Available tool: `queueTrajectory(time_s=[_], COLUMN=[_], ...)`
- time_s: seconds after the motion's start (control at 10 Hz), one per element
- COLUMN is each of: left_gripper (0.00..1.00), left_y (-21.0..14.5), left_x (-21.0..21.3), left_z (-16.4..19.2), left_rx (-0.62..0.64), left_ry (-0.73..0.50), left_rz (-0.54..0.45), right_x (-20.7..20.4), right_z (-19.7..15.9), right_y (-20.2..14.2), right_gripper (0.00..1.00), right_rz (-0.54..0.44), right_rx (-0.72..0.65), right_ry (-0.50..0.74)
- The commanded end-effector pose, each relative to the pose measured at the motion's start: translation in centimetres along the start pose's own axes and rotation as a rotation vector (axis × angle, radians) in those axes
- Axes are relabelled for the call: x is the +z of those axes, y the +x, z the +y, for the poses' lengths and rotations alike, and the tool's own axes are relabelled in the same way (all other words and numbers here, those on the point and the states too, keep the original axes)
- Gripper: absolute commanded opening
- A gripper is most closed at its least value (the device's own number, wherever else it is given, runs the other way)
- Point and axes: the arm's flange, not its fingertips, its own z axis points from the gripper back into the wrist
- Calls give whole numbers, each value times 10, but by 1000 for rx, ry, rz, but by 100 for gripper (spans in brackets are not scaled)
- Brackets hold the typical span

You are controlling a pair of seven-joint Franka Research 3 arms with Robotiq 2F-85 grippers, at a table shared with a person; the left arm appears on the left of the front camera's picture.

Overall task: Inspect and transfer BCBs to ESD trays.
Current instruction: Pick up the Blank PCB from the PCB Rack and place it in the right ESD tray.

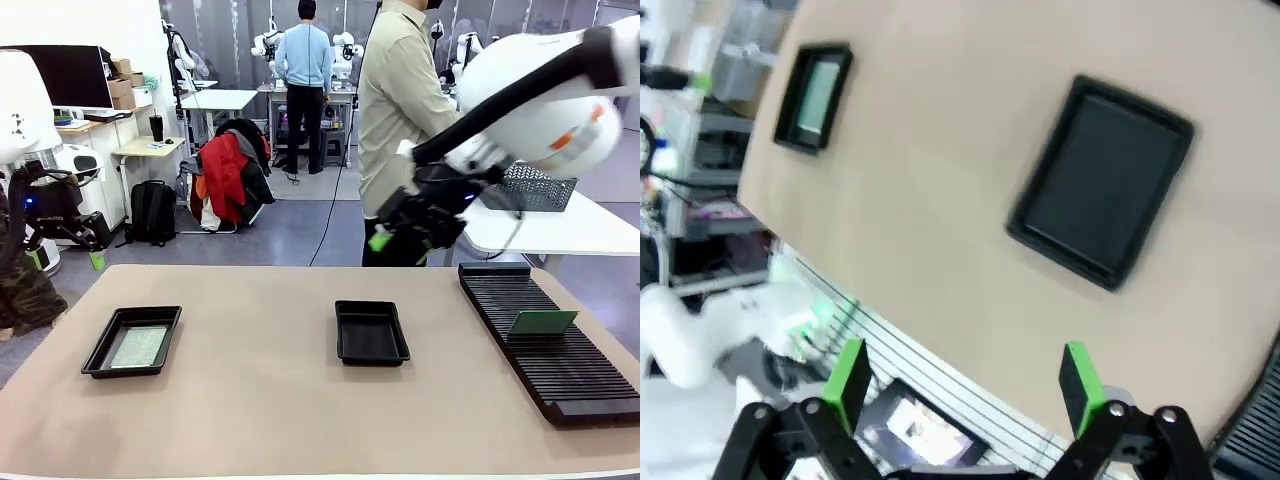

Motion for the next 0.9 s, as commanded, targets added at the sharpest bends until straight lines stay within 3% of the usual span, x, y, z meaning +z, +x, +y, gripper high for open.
queueTrajectory(time_s=[0.0,0.4,0.8], left_gripper=[100,100,100], left_y=[0,0,0], left_x=[-2,-2,-2], left_z=[0,0,0], left_rx=[2,2,2], left_ry=[1,1,1], left_rz=[-5,-5,-5], right_x=[40,134,185], right_z=[-27,-78,-108], right_y=[-19,-57,-79], right_gripper=[100,100,100], right_rz=[6,140,320], right_rx=[153,555,975], right_ry=[-52,-207,-310])
